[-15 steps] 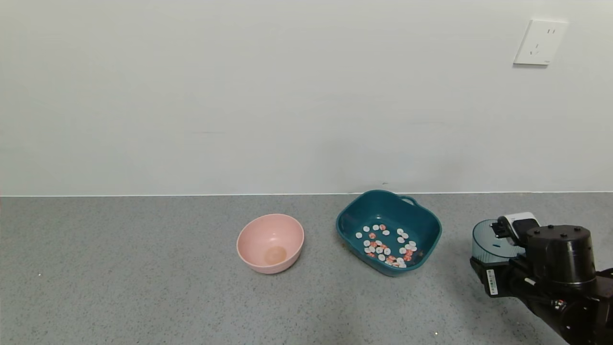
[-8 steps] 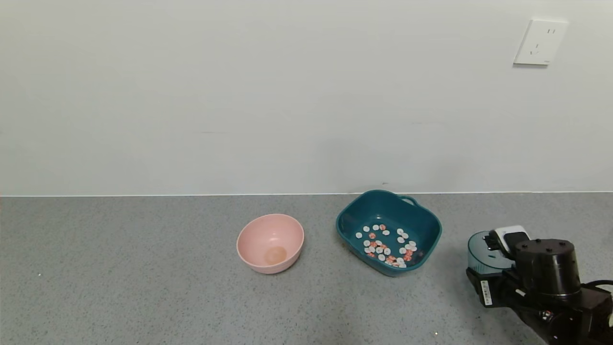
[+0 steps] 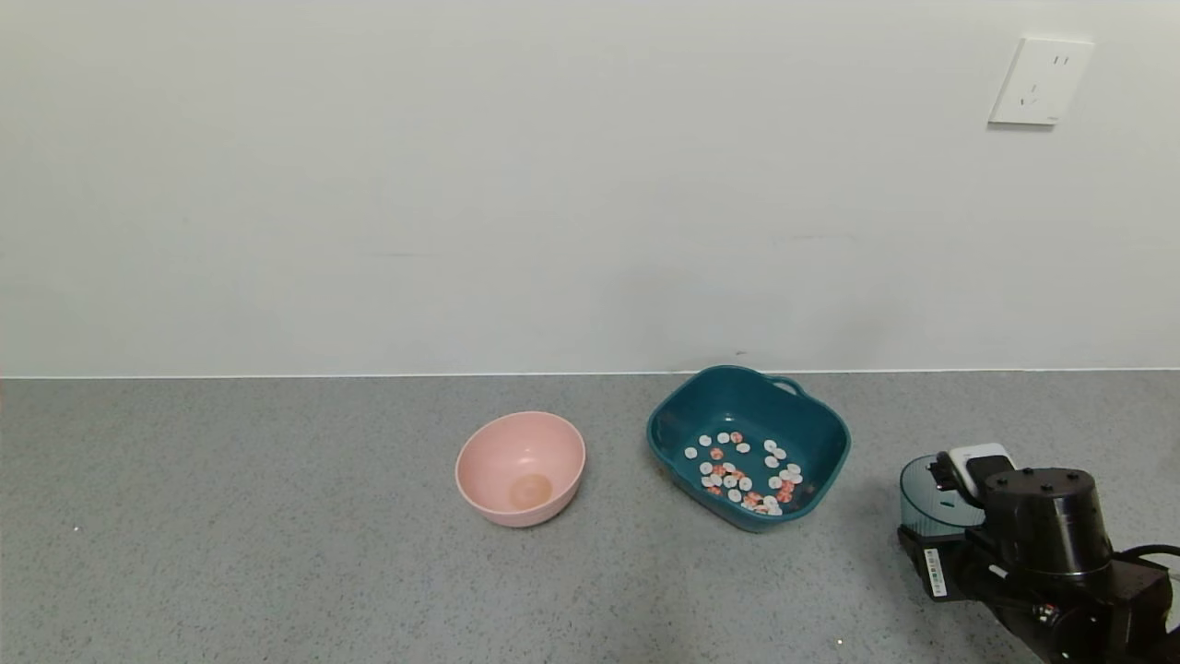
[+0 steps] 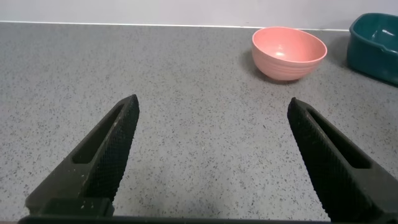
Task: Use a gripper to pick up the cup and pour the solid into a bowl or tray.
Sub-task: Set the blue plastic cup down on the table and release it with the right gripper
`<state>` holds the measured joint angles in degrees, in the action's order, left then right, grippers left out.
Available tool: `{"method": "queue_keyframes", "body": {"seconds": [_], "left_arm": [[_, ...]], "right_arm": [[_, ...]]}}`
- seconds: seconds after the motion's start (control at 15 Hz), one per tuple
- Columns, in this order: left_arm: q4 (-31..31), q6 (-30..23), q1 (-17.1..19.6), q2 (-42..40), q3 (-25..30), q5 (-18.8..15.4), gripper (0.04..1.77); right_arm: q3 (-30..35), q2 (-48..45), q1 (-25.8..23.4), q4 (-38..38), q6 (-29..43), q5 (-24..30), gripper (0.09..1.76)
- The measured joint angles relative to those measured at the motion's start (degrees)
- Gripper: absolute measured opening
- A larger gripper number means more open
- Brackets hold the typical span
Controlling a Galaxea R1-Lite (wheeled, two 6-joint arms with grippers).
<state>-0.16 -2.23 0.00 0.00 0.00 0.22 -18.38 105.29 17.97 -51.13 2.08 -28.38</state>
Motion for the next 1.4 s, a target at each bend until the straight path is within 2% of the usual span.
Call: {"method": "queue_keyframes", "body": {"seconds": [0.93, 1.07, 1.4], "left_arm": [[0.0, 0.0, 0.0, 0.0, 0.0, 0.0, 1.72], [0.0, 0.0, 0.0, 0.0, 0.0, 0.0, 1.72], [0.0, 0.0, 0.0, 0.0, 0.0, 0.0, 1.72]], "right_arm": [[0.1, 0.9, 0.0, -0.1, -0.1, -0.3, 1.31], [0.2, 0.9, 0.0, -0.2, -0.2, -0.4, 1.42], [0.4, 0.9, 0.1, -1.3, -0.2, -0.3, 1.56]]}}
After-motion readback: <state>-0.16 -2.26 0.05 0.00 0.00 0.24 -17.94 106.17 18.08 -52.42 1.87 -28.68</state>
